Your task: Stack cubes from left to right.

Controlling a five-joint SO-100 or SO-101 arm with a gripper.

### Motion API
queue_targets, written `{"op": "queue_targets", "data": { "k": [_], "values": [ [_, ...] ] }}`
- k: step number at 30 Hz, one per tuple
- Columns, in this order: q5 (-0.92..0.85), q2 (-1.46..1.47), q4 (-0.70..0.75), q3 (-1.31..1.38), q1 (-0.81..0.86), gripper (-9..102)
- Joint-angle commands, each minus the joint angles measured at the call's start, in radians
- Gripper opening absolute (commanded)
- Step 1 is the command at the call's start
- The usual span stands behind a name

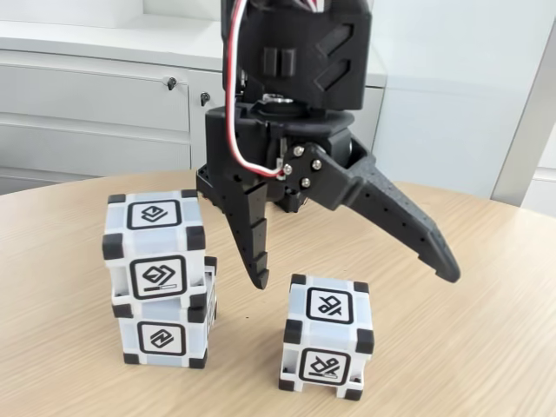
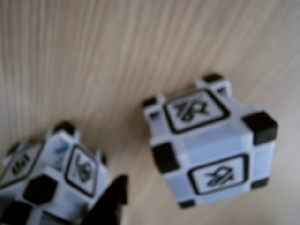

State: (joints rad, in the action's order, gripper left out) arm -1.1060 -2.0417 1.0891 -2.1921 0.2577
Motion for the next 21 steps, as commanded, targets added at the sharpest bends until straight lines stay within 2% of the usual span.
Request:
{"op": "queue_targets", "data": {
  "k": [1,15,21],
  "values": [
    [-0.008,-0.003,-0.04,0.011,0.006,54],
    [-0.046,0.143,-0.075,0.009,0.006,53],
    [-0.029,0.222,-0.075,0.011,0.005,47]
  ]
}}
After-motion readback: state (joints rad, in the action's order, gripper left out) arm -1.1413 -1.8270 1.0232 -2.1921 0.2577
